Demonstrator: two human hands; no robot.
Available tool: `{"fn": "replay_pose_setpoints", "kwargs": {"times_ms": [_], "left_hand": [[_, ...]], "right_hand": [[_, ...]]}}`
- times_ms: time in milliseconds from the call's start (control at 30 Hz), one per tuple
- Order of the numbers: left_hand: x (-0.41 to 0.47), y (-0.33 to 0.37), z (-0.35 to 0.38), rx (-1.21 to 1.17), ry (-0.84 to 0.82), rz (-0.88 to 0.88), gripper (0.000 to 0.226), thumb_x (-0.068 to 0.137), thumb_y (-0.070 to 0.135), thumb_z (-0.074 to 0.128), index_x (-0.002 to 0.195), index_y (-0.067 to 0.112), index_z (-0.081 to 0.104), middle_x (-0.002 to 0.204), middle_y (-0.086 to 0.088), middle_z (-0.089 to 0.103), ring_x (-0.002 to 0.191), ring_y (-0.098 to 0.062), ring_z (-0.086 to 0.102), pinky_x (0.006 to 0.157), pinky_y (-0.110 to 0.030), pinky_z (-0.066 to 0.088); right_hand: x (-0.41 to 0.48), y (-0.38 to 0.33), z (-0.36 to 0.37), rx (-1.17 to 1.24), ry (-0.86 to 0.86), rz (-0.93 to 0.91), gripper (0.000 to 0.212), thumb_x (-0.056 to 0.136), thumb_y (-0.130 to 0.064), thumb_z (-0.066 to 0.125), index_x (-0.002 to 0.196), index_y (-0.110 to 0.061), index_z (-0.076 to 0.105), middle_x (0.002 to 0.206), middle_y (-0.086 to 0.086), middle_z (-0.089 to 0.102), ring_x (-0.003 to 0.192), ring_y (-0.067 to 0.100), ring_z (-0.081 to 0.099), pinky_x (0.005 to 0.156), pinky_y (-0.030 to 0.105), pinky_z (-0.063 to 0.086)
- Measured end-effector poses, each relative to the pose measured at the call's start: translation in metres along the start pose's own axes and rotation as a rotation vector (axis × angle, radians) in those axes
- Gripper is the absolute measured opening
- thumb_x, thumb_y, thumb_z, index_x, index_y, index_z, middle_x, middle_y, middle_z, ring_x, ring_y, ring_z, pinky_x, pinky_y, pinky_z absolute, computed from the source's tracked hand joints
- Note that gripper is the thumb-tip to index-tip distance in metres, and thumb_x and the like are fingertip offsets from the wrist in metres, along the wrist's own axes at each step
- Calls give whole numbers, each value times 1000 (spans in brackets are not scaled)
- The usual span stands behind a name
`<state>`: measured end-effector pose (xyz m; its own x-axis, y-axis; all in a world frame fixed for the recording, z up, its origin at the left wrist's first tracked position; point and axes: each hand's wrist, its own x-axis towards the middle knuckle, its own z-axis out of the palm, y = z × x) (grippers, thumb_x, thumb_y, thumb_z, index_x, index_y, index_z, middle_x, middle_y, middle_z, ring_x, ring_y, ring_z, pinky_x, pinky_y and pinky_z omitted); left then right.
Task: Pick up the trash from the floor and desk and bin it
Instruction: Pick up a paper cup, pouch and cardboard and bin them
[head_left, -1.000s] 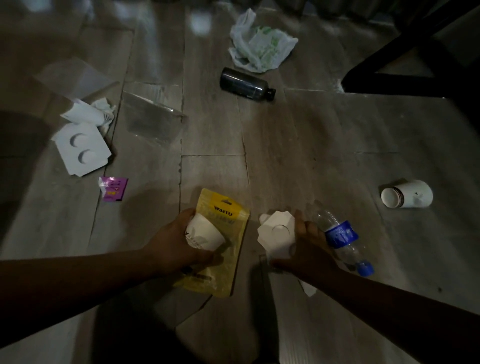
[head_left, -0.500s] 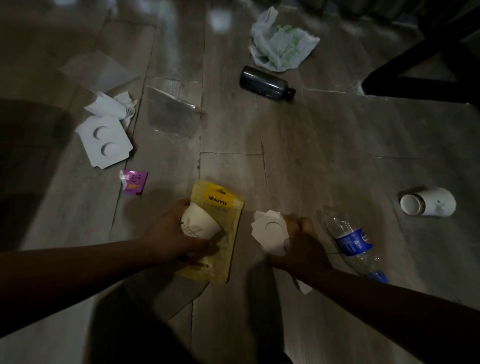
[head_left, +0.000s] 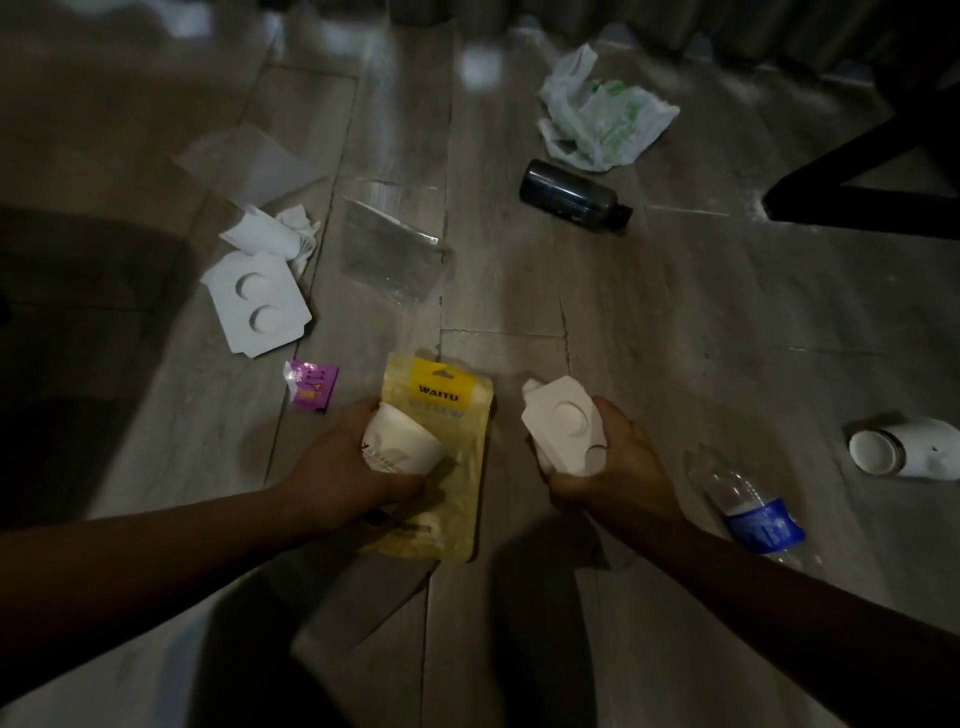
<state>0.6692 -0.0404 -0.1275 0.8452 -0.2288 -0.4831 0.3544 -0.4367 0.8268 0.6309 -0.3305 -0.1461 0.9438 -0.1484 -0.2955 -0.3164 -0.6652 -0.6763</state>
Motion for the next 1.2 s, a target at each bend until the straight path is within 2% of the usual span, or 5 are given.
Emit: {"fn": "replay_pose_setpoints", "kwargs": {"times_ms": [400,567,700,867,1200], "left_hand": [[12,85,-89,-110,219,1,86,60,21,88,129,39,41,98,9,62,85,-13,63,48,-24,54],[-36,166,-116,-96,288,-37,93,46,39,85,127,44,39,102,12,62,90,-13,63,63,-38,59],[-97,259,-132,-162,310,-67,83,47,43,87,117,52,43,95,17,64,82,-5,65,54,-24,56],[-185,396,-148,-191,325,-124,76,57,31,90,115,48,44,89,19,62,78,0,61,48,-12,47],[-341,639,-163,-185,281,65,82,59,26,89,128,31,46,96,10,62,80,-8,62,42,-13,47]], "right_hand": [[41,-125,-53,164,-64,-20,83,49,-61,77,122,-54,39,116,-36,50,106,-9,52,85,21,46],[15,-199,-107,271,35,83,78,65,-22,84,129,-34,41,123,-18,49,115,5,49,96,37,47],[-28,-272,-163,272,64,160,76,77,-26,76,134,-40,29,119,-29,43,105,-14,47,84,4,37],[-93,-377,-270,351,196,237,72,72,-22,80,122,-41,32,97,-32,41,84,-13,44,66,5,33],[-239,-552,-488,465,389,127,80,62,-22,86,133,-25,48,123,-6,59,116,14,56,96,43,49]]}}
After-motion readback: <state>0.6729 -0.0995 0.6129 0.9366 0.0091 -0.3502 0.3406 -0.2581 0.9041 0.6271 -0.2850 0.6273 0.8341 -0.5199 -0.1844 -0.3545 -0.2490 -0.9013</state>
